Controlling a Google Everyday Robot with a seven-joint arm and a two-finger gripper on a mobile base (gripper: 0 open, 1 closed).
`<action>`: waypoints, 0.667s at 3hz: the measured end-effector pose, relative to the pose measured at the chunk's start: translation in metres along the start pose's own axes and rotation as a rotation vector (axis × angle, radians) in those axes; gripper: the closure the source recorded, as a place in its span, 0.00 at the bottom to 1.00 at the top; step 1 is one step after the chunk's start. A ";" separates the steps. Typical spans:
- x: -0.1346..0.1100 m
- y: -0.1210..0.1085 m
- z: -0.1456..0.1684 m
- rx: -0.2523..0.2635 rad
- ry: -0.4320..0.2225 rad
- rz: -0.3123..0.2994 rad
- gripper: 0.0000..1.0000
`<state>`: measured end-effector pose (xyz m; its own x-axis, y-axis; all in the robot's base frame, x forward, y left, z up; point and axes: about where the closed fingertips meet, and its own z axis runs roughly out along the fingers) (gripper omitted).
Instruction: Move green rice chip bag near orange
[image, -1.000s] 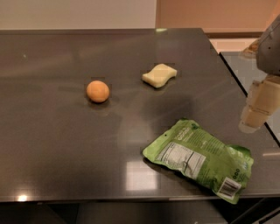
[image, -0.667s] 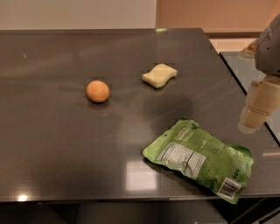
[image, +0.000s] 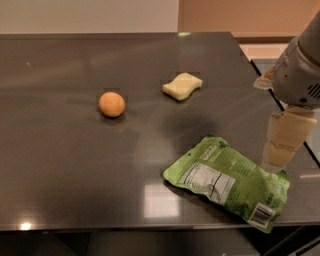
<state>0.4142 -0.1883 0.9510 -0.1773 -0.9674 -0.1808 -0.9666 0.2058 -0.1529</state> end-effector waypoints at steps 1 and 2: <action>-0.004 0.025 0.011 -0.071 0.023 -0.027 0.00; 0.000 0.040 0.023 -0.105 0.033 -0.027 0.00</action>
Offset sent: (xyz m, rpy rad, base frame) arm -0.0545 0.0088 -0.0502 -0.0303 0.1830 0.0441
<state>0.3802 -0.1764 0.9223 -0.1556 -0.9771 -0.1454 -0.9848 0.1650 -0.0547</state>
